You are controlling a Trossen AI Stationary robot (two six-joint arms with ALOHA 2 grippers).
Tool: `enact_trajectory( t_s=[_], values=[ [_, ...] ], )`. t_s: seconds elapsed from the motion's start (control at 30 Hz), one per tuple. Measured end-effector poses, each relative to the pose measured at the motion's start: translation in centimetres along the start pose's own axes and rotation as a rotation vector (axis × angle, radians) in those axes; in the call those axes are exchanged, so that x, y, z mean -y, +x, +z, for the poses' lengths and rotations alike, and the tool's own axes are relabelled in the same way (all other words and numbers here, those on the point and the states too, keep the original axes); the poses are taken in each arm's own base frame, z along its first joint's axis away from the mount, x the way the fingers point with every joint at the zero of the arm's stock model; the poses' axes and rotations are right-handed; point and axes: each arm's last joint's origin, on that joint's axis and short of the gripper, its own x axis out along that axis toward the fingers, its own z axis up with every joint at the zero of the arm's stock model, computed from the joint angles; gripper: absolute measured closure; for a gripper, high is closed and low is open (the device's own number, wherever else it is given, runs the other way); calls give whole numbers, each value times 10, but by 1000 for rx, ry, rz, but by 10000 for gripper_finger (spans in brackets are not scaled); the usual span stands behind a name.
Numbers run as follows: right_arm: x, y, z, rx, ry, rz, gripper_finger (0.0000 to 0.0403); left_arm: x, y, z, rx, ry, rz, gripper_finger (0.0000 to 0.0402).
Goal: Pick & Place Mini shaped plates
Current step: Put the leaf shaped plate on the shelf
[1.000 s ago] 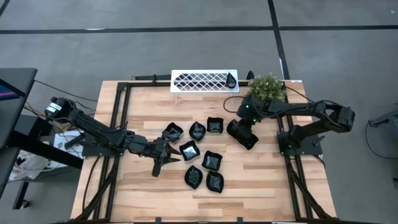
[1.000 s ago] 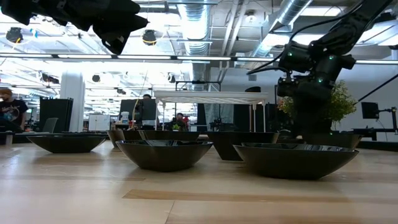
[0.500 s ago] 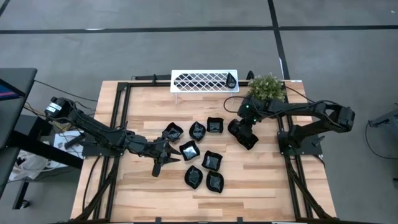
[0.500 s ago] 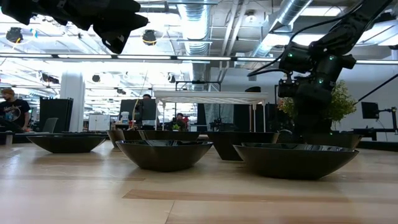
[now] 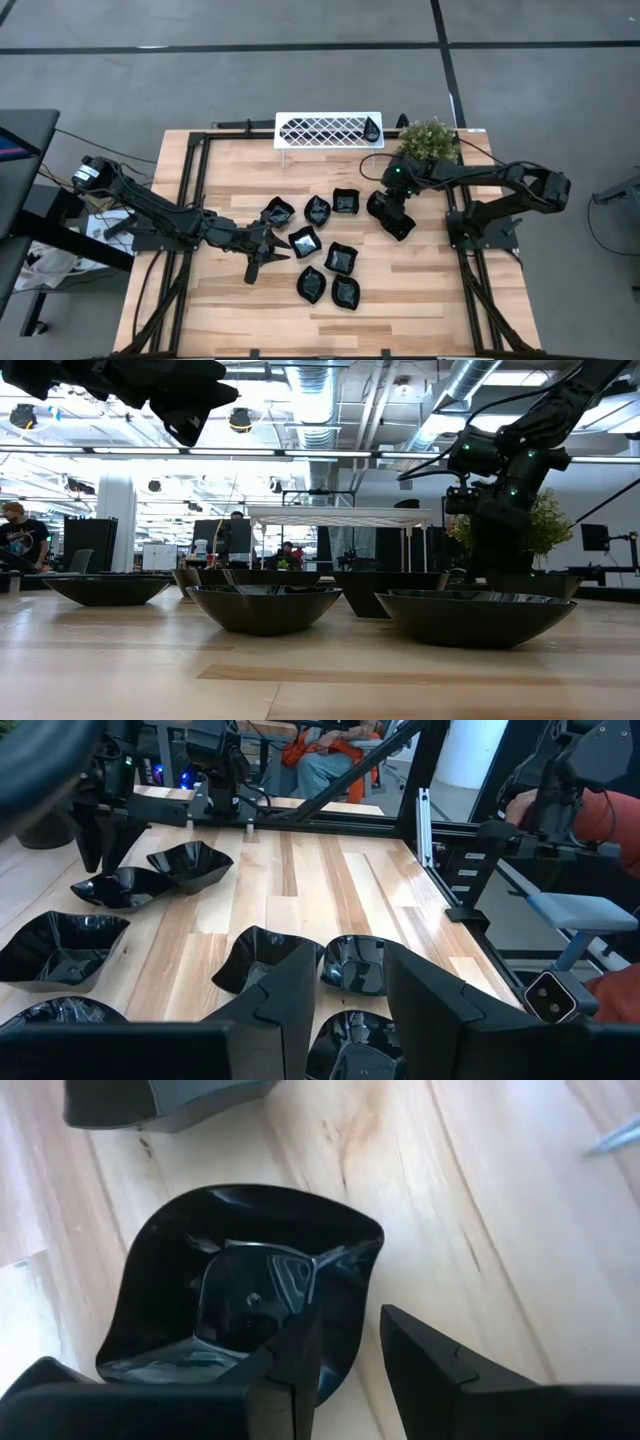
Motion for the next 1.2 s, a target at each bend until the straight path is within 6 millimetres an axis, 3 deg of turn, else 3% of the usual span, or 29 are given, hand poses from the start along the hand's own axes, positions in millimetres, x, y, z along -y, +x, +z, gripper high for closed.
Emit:
enact_trajectory(
  t_s=[0.7, 1.2],
  values=[
    [-3, 0, -4, -38, 40, 62, 301, 0, 0, 0, 0, 0, 1, 279],
    [-3, 0, 2, 25, 72, 82, 340, 0, 0, 0, 0, 0, 1, 279]
  ],
)
